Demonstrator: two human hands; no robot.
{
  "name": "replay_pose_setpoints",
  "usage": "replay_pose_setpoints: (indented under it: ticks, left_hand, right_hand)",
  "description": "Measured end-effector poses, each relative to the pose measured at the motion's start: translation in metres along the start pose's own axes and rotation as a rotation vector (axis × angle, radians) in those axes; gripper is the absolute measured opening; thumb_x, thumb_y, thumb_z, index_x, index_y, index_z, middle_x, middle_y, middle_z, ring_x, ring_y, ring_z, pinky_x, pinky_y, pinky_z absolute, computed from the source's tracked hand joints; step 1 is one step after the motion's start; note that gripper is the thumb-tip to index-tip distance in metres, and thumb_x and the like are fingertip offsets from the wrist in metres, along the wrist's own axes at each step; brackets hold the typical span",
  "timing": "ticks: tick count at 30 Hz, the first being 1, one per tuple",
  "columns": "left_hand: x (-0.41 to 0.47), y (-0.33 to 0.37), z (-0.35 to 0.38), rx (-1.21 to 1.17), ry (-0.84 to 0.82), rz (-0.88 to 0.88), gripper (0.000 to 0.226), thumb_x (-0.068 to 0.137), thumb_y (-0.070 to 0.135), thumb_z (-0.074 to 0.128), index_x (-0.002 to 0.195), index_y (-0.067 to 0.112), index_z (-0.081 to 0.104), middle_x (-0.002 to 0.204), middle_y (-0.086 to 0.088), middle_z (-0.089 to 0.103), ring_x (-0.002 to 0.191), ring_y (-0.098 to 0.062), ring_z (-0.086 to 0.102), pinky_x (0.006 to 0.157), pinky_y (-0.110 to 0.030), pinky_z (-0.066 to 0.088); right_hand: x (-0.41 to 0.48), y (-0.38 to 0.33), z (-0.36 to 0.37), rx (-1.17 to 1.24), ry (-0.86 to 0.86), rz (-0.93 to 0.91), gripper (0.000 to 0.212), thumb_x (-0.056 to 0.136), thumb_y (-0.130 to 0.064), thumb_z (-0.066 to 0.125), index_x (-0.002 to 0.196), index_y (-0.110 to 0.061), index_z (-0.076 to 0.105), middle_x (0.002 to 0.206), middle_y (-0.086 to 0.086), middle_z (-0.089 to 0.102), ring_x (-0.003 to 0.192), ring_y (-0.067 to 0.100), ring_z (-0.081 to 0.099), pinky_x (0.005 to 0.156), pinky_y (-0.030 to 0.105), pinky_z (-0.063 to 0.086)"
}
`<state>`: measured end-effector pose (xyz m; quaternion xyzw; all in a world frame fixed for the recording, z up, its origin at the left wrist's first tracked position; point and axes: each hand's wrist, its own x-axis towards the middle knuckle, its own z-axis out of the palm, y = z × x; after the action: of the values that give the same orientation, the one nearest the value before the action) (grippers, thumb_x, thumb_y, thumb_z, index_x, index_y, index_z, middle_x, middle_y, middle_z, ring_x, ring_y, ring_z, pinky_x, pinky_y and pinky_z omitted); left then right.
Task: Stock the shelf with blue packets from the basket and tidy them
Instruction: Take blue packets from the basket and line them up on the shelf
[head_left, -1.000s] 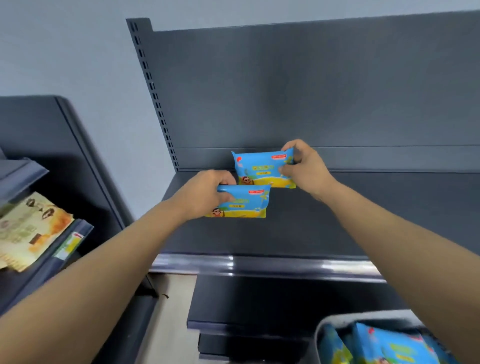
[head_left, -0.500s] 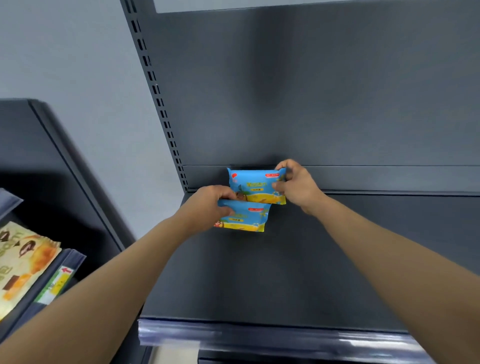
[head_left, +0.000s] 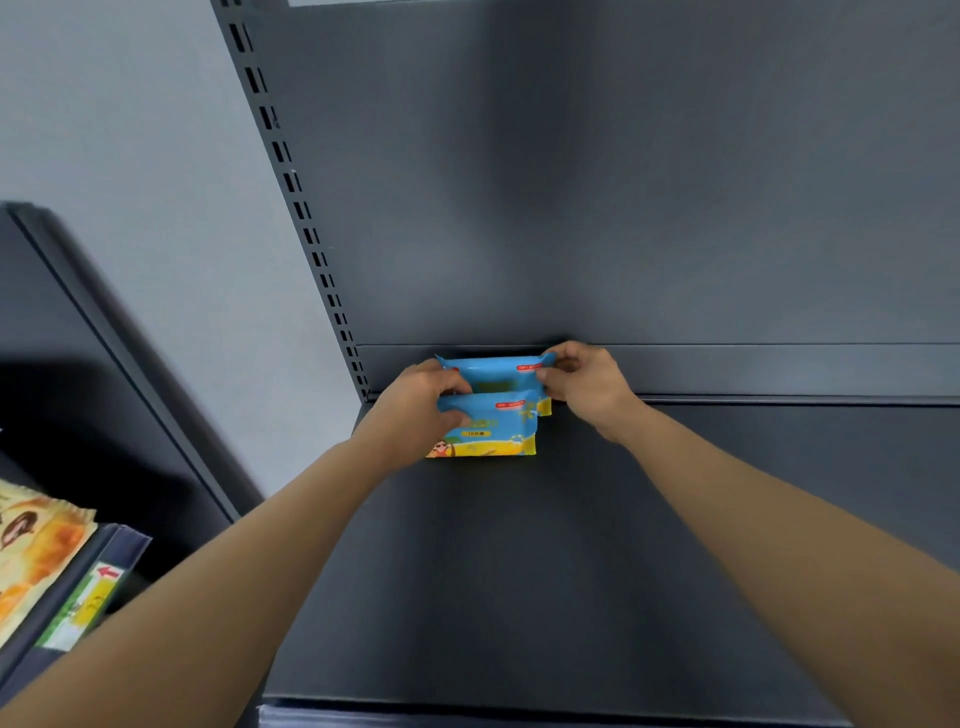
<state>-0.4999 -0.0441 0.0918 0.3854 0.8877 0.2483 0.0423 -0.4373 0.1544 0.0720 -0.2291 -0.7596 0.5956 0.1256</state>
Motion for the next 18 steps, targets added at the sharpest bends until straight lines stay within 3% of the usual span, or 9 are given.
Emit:
replay_pose_setpoints:
  ticks: [3, 8, 10, 13, 18]
  left_hand:
    - [0.010, -0.002, 0.001, 0.059, 0.018, 0.026, 0.021, 0.083, 0.021, 0.067, 0.103, 0.016, 0.063, 0.099, 0.004, 0.050, 0.103, -0.017, 0.046, 0.089, -0.035, 0.043]
    - [0.028, -0.005, 0.009, 0.164, 0.073, 0.061, 0.021, 0.084, 0.028, 0.063, 0.104, 0.022, 0.061, 0.101, 0.005, 0.053, 0.101, -0.016, 0.042, 0.089, -0.030, 0.028]
    - [0.034, -0.005, 0.013, 0.180, 0.093, 0.062, 0.023, 0.085, 0.028, 0.062, 0.106, 0.021, 0.060, 0.101, 0.003, 0.053, 0.101, -0.017, 0.042, 0.089, -0.030, 0.027]
    - [0.042, -0.005, 0.016, 0.208, 0.105, 0.067, 0.025, 0.083, 0.026, 0.063, 0.106, 0.019, 0.056, 0.102, 0.001, 0.054, 0.099, -0.018, 0.044, 0.087, -0.030, 0.030]
    - [0.042, -0.006, 0.023, 0.348, 0.131, 0.077, 0.045, 0.081, 0.030, 0.064, 0.122, 0.019, 0.047, 0.116, -0.002, 0.045, 0.108, -0.020, 0.039, 0.093, -0.032, 0.032]
  right_hand:
    - [0.005, 0.000, -0.001, -0.005, 0.059, 0.012, 0.008, 0.088, -0.006, 0.060, 0.096, -0.009, 0.057, 0.094, 0.011, 0.063, 0.092, 0.029, 0.065, 0.088, 0.046, 0.053]
    - [0.007, 0.004, -0.004, -0.043, 0.105, 0.030, 0.012, 0.090, -0.009, 0.057, 0.102, -0.010, 0.057, 0.105, 0.011, 0.064, 0.101, 0.026, 0.063, 0.091, 0.042, 0.052]
    - [0.006, 0.007, -0.007, -0.092, 0.128, 0.015, 0.019, 0.090, -0.010, 0.056, 0.109, -0.008, 0.058, 0.104, 0.010, 0.064, 0.096, 0.022, 0.062, 0.084, 0.032, 0.053]
    - [0.003, 0.007, -0.012, -0.194, 0.189, -0.039, 0.021, 0.091, -0.012, 0.055, 0.111, -0.008, 0.060, 0.096, 0.000, 0.060, 0.089, 0.013, 0.057, 0.067, 0.014, 0.042]
    - [-0.008, 0.003, -0.017, -0.276, 0.231, -0.098, 0.022, 0.092, -0.014, 0.053, 0.113, -0.008, 0.060, 0.097, -0.002, 0.058, 0.090, 0.009, 0.054, 0.076, 0.018, 0.040]
